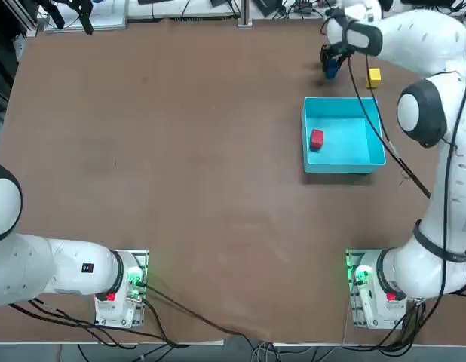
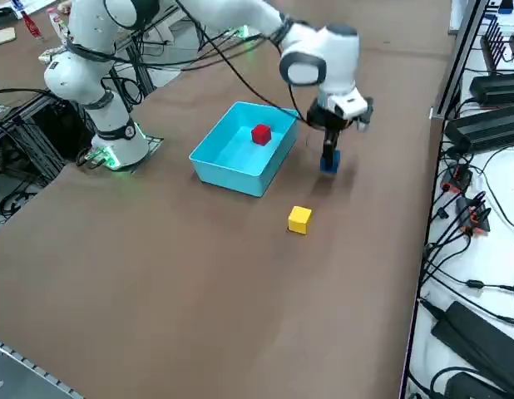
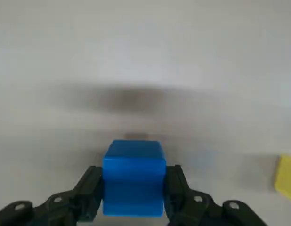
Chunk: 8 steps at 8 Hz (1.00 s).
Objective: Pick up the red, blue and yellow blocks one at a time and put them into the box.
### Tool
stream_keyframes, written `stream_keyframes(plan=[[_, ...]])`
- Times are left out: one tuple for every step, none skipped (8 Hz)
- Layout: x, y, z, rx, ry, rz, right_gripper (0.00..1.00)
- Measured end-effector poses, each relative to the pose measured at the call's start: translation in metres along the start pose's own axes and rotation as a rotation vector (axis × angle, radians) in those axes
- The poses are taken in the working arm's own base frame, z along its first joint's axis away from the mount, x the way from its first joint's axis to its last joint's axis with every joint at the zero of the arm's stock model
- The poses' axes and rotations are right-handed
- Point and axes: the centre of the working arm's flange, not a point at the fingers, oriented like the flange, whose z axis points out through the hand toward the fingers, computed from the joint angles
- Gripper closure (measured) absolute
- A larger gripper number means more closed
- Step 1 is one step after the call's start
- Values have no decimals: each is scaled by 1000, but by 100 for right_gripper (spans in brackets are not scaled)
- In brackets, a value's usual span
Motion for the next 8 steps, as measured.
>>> stream_keyframes(plan=[[-13, -5, -40, -2, -53, -8, 32], [-29, -9, -78, 0, -95, -15, 32], [-50, -16, -105, 6, -120, -26, 32], [-75, -22, -115, 7, -135, -39, 32], [-99, -23, -109, 7, -148, -46, 32], [-124, -21, -92, 8, -155, -47, 32], [-147, -18, -72, 10, -155, -48, 32], [-167, -16, -54, 13, -147, -47, 32]])
